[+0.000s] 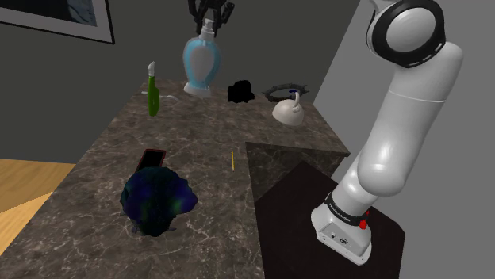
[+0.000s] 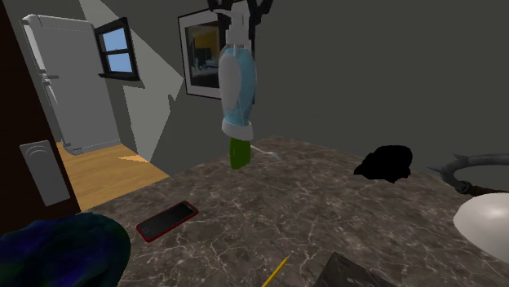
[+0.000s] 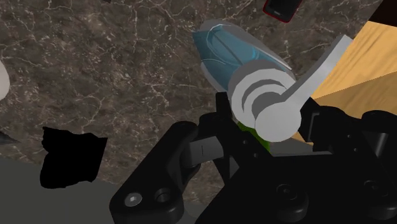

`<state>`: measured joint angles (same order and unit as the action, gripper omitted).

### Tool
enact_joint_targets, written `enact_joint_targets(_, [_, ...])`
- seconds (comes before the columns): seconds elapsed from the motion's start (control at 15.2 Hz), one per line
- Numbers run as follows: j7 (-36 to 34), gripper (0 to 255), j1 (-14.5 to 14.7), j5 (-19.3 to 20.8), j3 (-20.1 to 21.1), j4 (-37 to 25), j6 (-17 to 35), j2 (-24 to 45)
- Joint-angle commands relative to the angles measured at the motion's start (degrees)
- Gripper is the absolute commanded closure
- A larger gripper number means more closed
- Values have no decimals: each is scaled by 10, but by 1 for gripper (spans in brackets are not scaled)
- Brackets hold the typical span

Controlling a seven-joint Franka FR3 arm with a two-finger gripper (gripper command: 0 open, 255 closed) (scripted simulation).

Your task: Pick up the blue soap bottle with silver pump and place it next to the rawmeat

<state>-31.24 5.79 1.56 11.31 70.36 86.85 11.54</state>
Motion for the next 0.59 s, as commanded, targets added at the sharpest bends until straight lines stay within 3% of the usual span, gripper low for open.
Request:
enact_joint_targets(0.0, [-1,255,2,3,1,-35,-24,12])
enact_joint_targets(0.53, [-7,255,18,18,3,-202,-125,78])
